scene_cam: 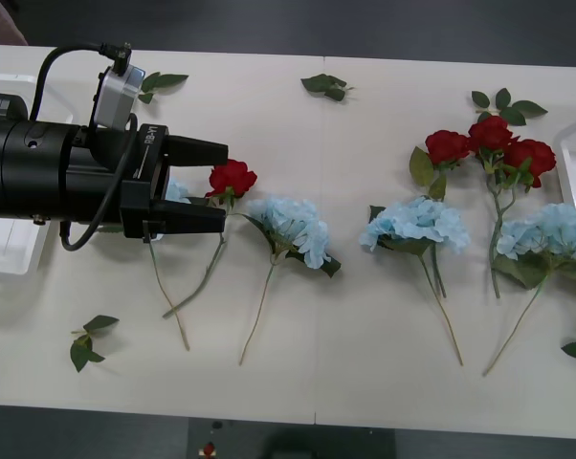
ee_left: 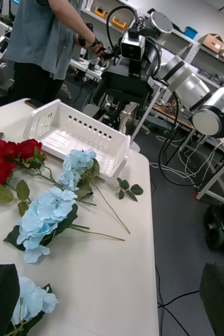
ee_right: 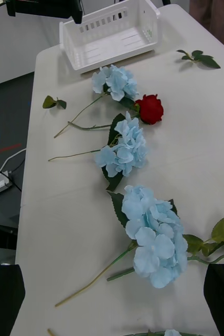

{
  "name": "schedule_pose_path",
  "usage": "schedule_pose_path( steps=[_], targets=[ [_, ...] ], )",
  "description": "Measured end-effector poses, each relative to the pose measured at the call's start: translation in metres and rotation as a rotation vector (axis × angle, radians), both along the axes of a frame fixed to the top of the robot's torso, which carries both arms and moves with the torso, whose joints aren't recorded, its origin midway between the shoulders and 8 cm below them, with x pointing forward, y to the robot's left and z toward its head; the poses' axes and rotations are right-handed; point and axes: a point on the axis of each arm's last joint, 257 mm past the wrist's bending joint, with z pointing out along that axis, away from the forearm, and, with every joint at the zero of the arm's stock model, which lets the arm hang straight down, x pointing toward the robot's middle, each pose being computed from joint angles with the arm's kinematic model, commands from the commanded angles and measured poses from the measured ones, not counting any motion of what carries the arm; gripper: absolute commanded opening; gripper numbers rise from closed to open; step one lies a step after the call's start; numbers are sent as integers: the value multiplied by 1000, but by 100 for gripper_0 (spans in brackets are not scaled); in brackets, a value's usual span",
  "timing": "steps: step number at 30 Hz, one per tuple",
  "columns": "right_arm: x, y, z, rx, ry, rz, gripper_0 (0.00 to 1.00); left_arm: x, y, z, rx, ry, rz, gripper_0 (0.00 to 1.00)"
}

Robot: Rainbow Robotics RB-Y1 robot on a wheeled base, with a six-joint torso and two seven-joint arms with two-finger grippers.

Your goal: Put the red flowers into the right box and the blue flowers into the left box

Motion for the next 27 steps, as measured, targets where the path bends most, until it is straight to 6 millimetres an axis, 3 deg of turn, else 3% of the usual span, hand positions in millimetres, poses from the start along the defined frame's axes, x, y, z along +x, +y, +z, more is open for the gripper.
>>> schedule_pose_path(
  steps=[8, 11, 15, 18, 21, 24, 27],
  targets=[
    [-2, 18, -19, 29, 43, 31, 100, 0, 0, -1, 0, 3, 0, 100],
    [2, 22, -24, 22, 50, 26, 100, -6, -1, -14, 1, 42, -4, 100],
    [5, 20, -39, -77, 51, 13, 100, -9, 2, -4, -41, 130, 1, 100],
    [8, 24, -46, -126, 74, -26, 100, -2, 15, 2, -16, 287, 71, 100],
    [4, 26, -57, -119, 268, -201, 100, 2, 31, 1, 49, 452, 164, 100],
    [-1, 22, -71, -127, 425, -395, 100, 5, 49, -9, 132, 568, 277, 100],
    [-7, 17, -84, -178, 430, -466, 100, 6, 67, -24, 198, 625, 384, 100]
  ],
)
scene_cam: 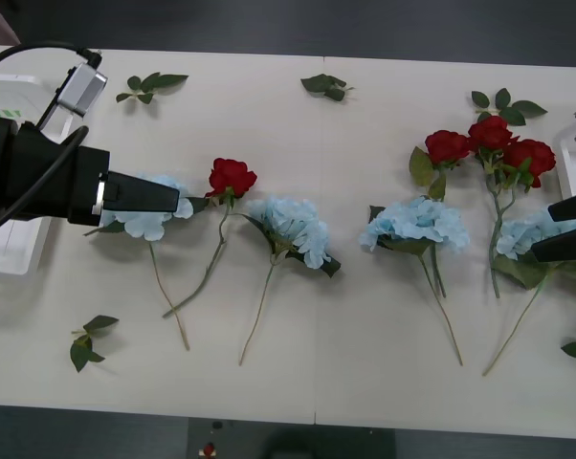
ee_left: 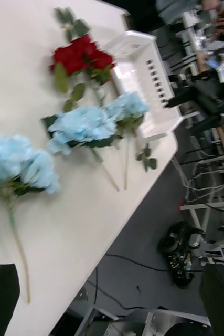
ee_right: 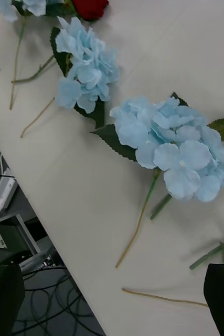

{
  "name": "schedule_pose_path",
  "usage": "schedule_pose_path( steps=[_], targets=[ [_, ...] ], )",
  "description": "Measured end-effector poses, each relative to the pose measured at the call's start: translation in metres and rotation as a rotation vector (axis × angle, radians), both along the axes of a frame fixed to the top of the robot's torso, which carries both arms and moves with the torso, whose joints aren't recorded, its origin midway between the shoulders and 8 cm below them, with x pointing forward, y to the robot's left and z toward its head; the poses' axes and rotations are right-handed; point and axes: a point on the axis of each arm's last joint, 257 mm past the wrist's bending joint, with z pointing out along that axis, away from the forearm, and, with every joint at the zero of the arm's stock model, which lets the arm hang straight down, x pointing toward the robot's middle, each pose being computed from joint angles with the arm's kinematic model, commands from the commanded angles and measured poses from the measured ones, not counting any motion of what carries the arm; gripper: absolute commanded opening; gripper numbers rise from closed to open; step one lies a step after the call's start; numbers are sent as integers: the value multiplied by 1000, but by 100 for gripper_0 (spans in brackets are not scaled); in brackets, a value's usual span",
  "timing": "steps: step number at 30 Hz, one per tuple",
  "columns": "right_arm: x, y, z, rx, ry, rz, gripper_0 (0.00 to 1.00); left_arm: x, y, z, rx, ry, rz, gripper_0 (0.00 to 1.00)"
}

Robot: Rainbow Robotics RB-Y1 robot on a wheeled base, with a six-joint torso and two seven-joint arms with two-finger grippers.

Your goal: Put the red flowers into the right box and the blue flowers into the left box

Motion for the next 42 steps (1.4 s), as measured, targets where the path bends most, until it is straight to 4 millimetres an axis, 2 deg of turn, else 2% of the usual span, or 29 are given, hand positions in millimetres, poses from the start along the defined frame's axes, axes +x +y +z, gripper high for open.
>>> schedule_pose_path(
  steps=[2, 7, 13, 17, 22, 27, 32, 37, 42],
  targets=[
    [-2, -4, -7, -21, 16, -54, 100, 0, 10, -10, 32, 38, 53, 100],
    [-2, -10, -29, 30, 194, -356, 100, 9, 39, -48, 99, 169, 228, 100],
    [-5, -24, -58, -7, 233, -496, 100, 18, 71, -91, 189, 250, 391, 100],
    [-4, -42, -70, 10, 282, -703, 100, 18, 81, -124, 245, 319, 478, 100],
    [1, -69, -83, -31, 256, -822, 100, 23, 88, -152, 287, 347, 568, 100],
    [2, -78, -98, -35, 276, -942, 100, 28, 97, -173, 329, 357, 634, 100],
    [10, -85, -115, -16, 287, -985, 100, 47, 111, -191, 372, 346, 693, 100],
    [11, -106, -137, 5, 332, -1058, 100, 69, 111, -204, 399, 325, 719, 100],
    [15, -118, -146, 18, 334, -1097, 100, 86, 111, -209, 404, 305, 746, 100]
  ],
)
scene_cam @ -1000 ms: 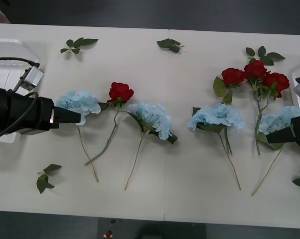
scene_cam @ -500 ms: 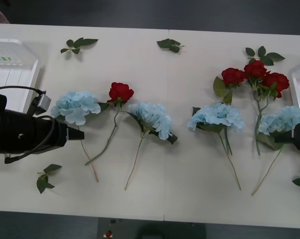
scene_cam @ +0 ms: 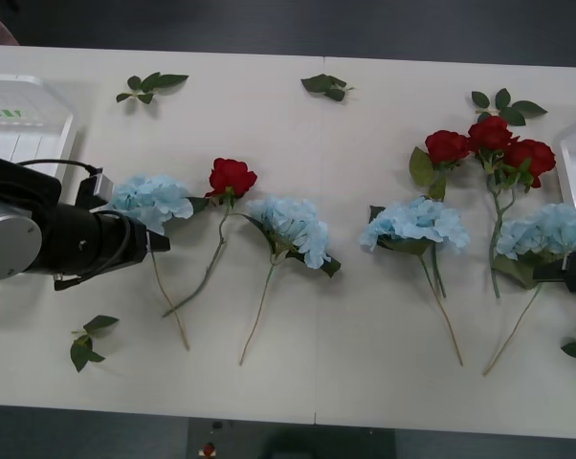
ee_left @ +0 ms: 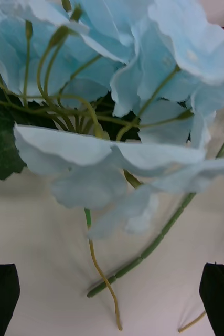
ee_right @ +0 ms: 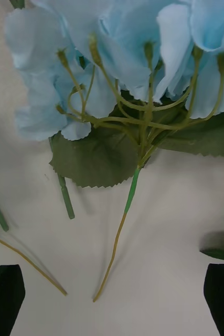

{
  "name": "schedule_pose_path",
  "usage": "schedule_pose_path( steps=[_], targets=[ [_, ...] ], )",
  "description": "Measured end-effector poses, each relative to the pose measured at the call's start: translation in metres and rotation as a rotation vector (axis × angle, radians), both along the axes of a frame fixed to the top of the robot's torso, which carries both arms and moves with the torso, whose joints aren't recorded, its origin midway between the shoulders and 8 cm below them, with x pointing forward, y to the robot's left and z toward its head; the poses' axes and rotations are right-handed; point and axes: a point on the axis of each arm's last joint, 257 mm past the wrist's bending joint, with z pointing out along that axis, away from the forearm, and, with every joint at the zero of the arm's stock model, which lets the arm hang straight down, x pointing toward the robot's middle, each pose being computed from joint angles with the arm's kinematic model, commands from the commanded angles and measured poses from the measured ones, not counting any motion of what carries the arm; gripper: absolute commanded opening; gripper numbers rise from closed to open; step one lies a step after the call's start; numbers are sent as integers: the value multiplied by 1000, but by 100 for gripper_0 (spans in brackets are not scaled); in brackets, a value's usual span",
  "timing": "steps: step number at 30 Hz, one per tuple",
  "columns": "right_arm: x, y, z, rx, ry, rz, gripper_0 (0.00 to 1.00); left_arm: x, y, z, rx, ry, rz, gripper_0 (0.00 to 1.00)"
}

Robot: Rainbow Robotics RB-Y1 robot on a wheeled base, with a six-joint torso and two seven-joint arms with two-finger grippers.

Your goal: Put the red flowers into the right box and the blue flowers into the left box

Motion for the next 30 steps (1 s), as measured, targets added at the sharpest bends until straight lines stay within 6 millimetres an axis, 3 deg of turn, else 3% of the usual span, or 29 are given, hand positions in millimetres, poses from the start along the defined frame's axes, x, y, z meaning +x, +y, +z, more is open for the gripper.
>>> schedule_pose_path(
  steps=[13, 25, 30],
  targets=[
    [8, -3, -46, -17, -7, -24, 100, 22, 19, -27, 114, 43, 14, 100],
    [5, -7, -63, -45, 5, -22, 100, 35, 36, -38, 240, 23, 0, 100],
    [4, -8, -67, -56, 7, -27, 100, 29, 36, -48, 266, 36, -18, 100]
  ],
)
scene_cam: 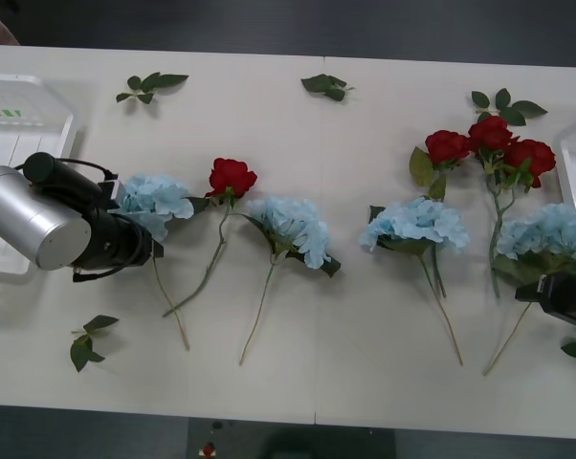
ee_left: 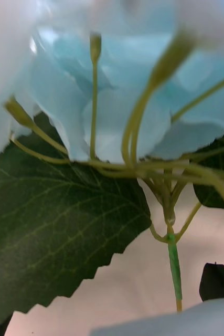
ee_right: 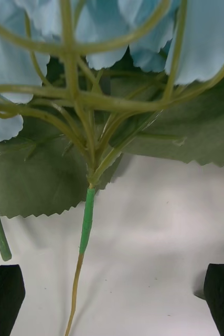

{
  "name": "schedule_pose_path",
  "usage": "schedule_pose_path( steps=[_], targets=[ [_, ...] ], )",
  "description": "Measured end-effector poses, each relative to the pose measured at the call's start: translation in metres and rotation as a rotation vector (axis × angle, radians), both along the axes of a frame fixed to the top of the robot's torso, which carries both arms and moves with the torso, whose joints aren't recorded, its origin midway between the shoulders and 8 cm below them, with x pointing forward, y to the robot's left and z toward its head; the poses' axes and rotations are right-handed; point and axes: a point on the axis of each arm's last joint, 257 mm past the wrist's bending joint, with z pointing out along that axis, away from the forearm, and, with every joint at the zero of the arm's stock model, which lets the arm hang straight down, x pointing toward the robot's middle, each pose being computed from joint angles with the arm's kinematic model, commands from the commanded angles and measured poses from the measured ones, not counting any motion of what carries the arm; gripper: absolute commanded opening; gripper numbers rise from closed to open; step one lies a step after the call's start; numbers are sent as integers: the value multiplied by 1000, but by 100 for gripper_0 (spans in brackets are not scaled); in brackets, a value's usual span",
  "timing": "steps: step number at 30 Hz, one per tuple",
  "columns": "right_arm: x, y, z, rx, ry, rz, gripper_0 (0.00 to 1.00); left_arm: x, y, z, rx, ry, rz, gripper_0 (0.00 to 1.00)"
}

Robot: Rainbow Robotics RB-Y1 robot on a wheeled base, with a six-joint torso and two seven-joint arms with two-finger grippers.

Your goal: Put the red flowers into the right box and the blue flowers into the left box

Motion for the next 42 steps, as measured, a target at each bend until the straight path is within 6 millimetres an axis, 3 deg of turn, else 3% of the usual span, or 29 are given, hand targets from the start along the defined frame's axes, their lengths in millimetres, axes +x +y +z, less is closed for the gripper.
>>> schedule_pose_path(
  steps=[9, 11, 12, 14, 16, 21, 23, 24, 26, 29, 33, 34, 39, 42],
  targets=[
    [9, 5, -20, 11, -10, -28, 99, -2, -12, -5, -19, 9, -6, 100],
    [11, 8, -23, 7, -5, -18, 71, -2, -16, -8, -27, 13, -4, 100],
    [11, 9, -23, 6, -3, -14, 43, -3, -17, -9, -30, 15, -2, 100],
    [13, 11, -23, 6, -5, -9, 13, -2, -17, -11, -28, 17, 0, 100],
    [14, 9, -22, -2, -7, -10, 0, 0, -14, -12, -14, 10, 2, 100],
    [14, 5, -22, -17, -7, -10, 0, 1, -13, -11, -6, 5, 2, 100],
    [14, 5, -22, -17, -7, -10, 0, 1, -12, -11, -6, 5, 2, 92],
    [14, 5, -22, -17, -7, -10, 0, 1, -12, -11, -6, 5, 2, 86],
    [14, 5, -22, -17, -7, -10, 0, 1, -12, -11, -4, 4, 2, 62],
    [14, 6, -22, -17, -7, -10, 0, 1, -10, -13, 11, 1, -3, 48],
    [17, 10, -17, -18, -20, 2, 0, -5, -11, -20, 24, 15, -15, 5],
    [19, 12, -14, -18, -28, 8, 0, -6, -12, -21, 25, 18, -16, 0],
    [24, 24, 10, -8, -51, 40, 0, -6, -12, -22, 19, 20, -2, 0],
    [32, 27, 37, -13, -94, 58, 0, -2, -11, -17, 13, 9, 4, 0]
  ],
)
